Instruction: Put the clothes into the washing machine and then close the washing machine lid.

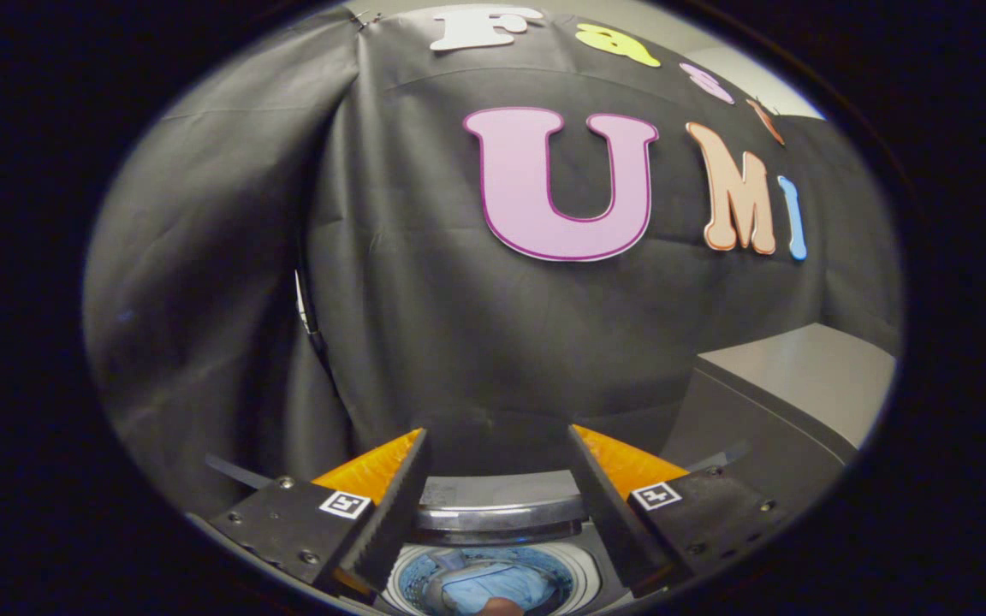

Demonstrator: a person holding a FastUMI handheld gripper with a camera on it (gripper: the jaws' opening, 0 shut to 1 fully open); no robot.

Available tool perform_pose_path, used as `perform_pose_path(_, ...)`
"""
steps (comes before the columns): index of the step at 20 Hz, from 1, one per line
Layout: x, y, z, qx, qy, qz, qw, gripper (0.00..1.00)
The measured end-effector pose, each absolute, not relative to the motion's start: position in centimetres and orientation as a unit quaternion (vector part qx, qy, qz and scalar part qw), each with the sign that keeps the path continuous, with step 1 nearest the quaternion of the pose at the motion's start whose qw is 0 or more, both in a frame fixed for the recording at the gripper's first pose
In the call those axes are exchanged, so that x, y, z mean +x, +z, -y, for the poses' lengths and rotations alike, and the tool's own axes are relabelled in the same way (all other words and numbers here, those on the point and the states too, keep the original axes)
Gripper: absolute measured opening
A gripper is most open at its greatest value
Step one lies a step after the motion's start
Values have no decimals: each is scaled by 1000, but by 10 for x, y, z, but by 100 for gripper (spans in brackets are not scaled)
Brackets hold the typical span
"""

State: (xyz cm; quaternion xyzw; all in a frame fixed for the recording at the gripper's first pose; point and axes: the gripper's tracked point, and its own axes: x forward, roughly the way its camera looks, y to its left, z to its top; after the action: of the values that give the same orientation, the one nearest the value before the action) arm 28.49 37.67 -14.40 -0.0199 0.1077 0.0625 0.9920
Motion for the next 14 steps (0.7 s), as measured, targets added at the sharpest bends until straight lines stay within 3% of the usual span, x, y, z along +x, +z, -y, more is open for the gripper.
perform_pose_path(14, 202, -225, -392, -59, 51, -138, 987, 95)
